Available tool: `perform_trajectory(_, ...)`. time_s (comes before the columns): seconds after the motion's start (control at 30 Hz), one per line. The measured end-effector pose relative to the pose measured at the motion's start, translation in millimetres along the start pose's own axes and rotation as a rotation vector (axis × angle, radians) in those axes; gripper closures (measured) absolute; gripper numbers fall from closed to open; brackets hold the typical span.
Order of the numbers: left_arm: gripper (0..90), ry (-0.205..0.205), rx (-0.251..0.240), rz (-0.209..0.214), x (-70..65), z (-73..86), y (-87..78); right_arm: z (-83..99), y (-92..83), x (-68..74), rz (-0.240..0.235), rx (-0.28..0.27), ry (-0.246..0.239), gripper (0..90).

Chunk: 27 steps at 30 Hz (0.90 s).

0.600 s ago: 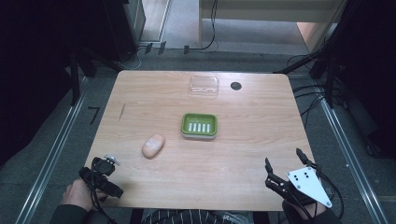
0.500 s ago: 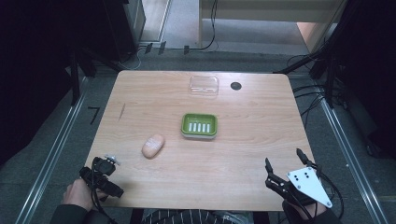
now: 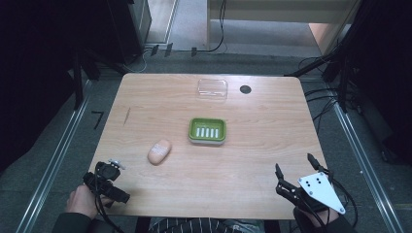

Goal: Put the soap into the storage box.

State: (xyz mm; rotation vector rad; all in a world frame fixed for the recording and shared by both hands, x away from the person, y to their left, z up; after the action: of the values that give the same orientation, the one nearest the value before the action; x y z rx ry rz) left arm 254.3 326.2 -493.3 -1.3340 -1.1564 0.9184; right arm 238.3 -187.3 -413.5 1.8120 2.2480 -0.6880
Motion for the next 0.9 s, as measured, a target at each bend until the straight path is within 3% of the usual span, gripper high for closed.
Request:
perform_trajectory(0.43,0.0,0.010,-0.039,0.030,-7.6,-16.8,-3.6,-3.5,0.8,3.4,-0.002,-0.002,-0.013,13.4)
perform_trajectory(0.9,0.0,0.059,-0.055,0.045,-20.3,-40.7,-8.5,-3.0,1.2,3.8,-0.005,0.003,-0.008,13.4)
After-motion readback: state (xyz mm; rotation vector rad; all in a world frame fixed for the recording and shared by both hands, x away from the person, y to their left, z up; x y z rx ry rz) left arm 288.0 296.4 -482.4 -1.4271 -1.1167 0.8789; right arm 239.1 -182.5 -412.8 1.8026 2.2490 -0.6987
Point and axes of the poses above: each handheld gripper's, and its own axes: y roughly forward along the jaws, z roughly out of its underside, x roughly to its left, the point moved 5 cm from there along y, roughly forward along the jaws, and after that the axes turned 11 degrees about -y, right-handed, at the moved point
